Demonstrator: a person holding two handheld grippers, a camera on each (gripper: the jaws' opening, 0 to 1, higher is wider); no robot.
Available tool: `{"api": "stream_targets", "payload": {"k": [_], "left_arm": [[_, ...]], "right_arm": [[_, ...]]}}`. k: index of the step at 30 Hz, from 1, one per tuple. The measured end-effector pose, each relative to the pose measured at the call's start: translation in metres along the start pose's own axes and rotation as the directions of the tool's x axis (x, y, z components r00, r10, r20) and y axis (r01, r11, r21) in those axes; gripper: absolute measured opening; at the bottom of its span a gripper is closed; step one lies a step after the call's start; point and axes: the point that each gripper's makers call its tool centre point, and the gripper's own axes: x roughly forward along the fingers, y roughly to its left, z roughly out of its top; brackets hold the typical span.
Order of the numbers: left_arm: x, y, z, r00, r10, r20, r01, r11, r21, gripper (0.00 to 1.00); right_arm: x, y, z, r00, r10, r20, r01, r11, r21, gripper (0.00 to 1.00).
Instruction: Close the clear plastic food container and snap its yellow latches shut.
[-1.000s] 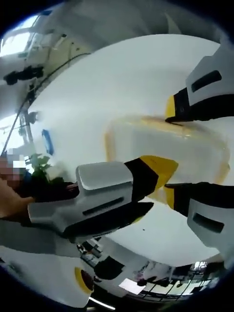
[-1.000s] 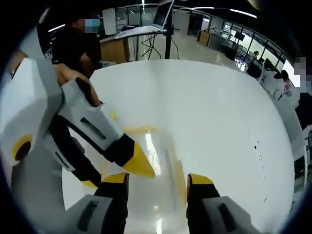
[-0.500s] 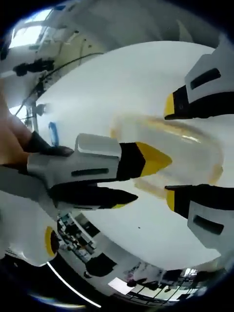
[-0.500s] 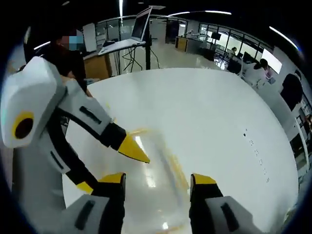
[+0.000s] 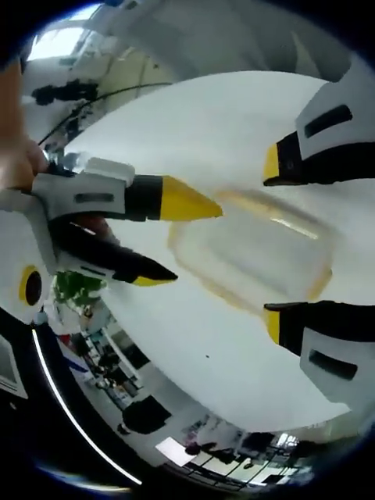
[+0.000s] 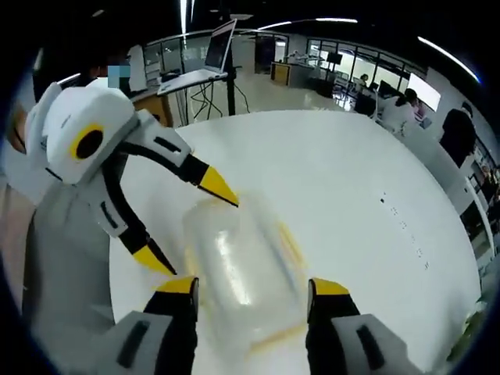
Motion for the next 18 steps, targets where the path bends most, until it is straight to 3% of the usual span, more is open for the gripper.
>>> {"api": "stream_targets", "payload": {"k": [4,6,10,18], "left_arm": [[-0.004,0.0,-0.004,1.0,-0.002,0.004,0.002,0.999,-0.036,0.58],[-0.006,-0.001,-0.002,0.999,-0.007,0.039,0.011,0.992,-0.127,0.6],[-0.01,0.002,-0.006,0.998,0.004,0.055,0.006,0.982,-0.188,0.61],[-0.011,0.003,-0.013,0.999,0.011,0.051,0.001,0.972,-0.233,0.62]], "right_arm": [[-0.004,0.005,-0.007,1.0,-0.003,-0.002,0.003,1.0,0.009,0.57],[-0.005,0.007,-0.009,1.0,-0.004,0.003,0.004,1.0,0.019,0.58],[-0.006,0.012,-0.014,1.0,-0.008,0.013,0.007,0.999,0.045,0.61],[-0.004,0.015,-0.025,1.0,-0.023,0.016,0.021,0.996,0.086,0.62]]}}
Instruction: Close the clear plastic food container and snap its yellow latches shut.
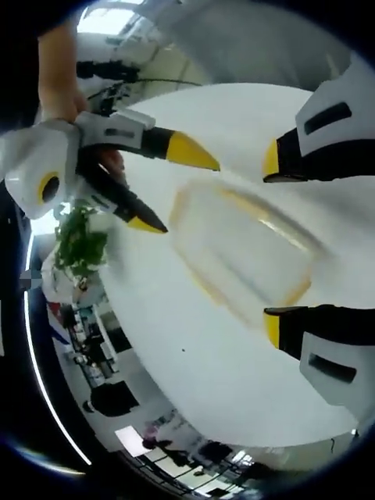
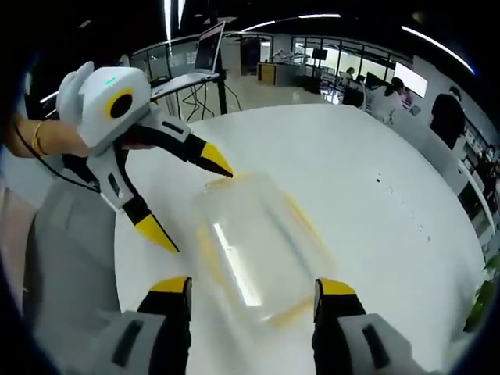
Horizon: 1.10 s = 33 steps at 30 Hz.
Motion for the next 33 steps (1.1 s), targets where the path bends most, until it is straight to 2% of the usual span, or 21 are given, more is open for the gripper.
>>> {"api": "stream_targets", "payload": {"k": [4,15,20,33], "left_arm": [[0.0,0.002,-0.002,1.0,0.007,-0.004,-0.007,1.0,-0.005,0.62],[0.005,0.011,-0.003,1.0,0.018,-0.008,-0.018,1.0,-0.021,0.6],[0.009,0.013,-0.006,1.0,0.022,-0.022,-0.022,1.0,-0.02,0.6],[0.016,0.026,0.0,0.999,0.039,-0.015,-0.039,0.999,-0.029,0.56]], "right_arm": [[0.0,-0.002,-0.008,1.0,-0.004,-0.015,0.005,1.0,0.004,0.61],[0.002,-0.009,-0.012,1.0,-0.022,-0.001,0.022,1.0,0.021,0.6],[0.002,-0.012,-0.008,0.999,-0.026,0.022,0.025,0.999,0.03,0.6],[0.008,-0.025,-0.003,0.997,-0.071,0.038,0.071,0.997,0.023,0.59]]}}
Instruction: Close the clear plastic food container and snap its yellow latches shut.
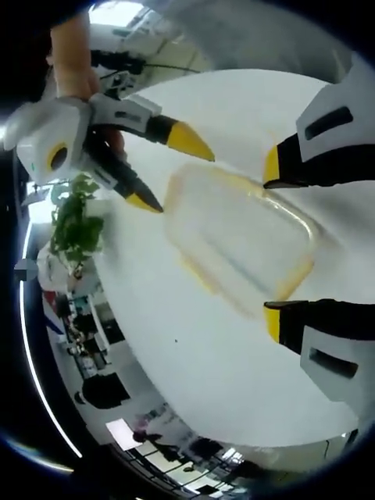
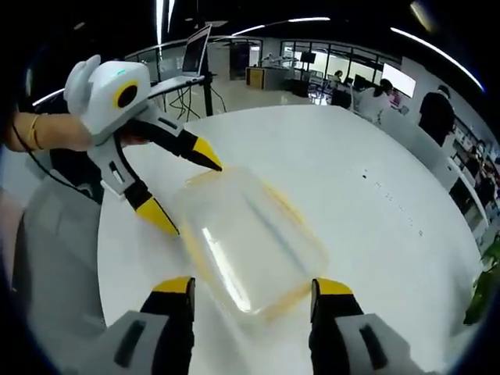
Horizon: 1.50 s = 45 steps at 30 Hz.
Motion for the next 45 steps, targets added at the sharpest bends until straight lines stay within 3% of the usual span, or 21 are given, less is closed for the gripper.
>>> {"api": "stream_targets", "payload": {"k": [12,19,29,34,45], "left_arm": [[0.01,0.016,0.006,1.0,-0.016,-0.006,0.016,1.0,0.023,0.56],[0.018,0.03,0.009,0.998,-0.036,-0.043,0.039,0.996,0.084,0.56],[0.028,0.043,0.014,0.999,-0.029,-0.045,0.033,0.995,0.096,0.56],[0.031,0.047,0.016,0.999,-0.02,-0.032,0.023,0.995,0.094,0.56],[0.033,0.05,0.016,0.999,-0.011,-0.032,0.014,0.993,0.114,0.55]], "right_arm": [[0.01,-0.015,0.008,0.998,-0.068,0.006,0.068,0.998,0.016,0.58],[0.013,-0.022,0.013,0.997,-0.077,0.021,0.077,0.996,0.037,0.57],[0.02,-0.035,0.018,0.995,-0.099,0.02,0.099,0.995,0.012,0.58],[0.021,-0.043,0.025,0.994,-0.095,0.053,0.09,0.992,0.091,0.58],[0.024,-0.045,0.024,0.994,-0.108,0.03,0.107,0.994,0.028,0.58]]}}
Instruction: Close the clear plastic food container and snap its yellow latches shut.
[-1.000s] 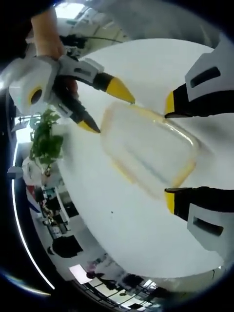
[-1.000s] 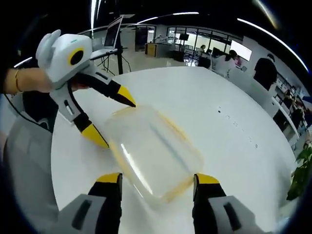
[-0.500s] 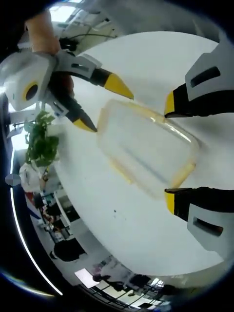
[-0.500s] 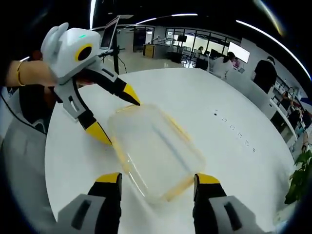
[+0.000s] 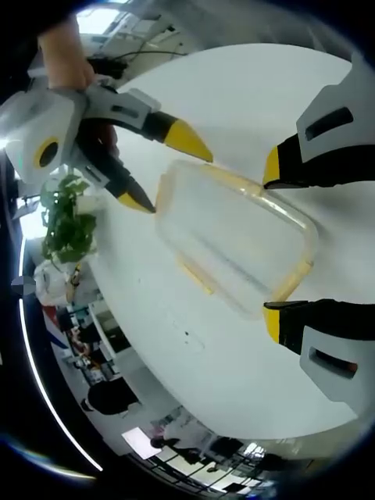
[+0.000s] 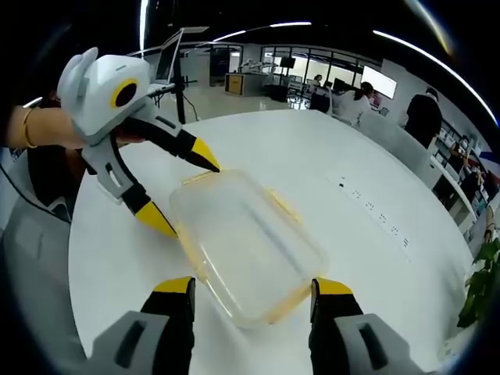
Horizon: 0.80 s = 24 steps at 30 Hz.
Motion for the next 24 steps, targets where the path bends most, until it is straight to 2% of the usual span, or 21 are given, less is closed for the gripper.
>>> {"api": "stream_targets", "payload": {"k": [5,9,16,24], "left_arm": [[-0.001,0.0,0.0,1.0,0.006,-0.004,-0.006,1.0,-0.006,0.55],[-0.005,0.0,-0.002,1.0,0.019,-0.014,-0.019,1.0,-0.008,0.55],[-0.021,0.003,-0.001,0.999,0.04,-0.003,-0.04,0.999,-0.026,0.57],[-0.04,-0.004,0.0,0.998,0.057,0.011,-0.057,0.998,-0.037,0.58]], "right_arm": [[0.001,0.001,-0.001,1.0,-0.012,0.001,0.012,1.0,-0.013,0.6],[-0.001,0.002,0.0,1.0,-0.01,0.016,0.01,1.0,0.008,0.61],[-0.009,0.004,-0.001,0.999,-0.011,0.039,0.009,0.998,0.056,0.6],[-0.025,0.012,-0.002,0.998,-0.024,0.059,0.019,0.995,0.096,0.6]]}}
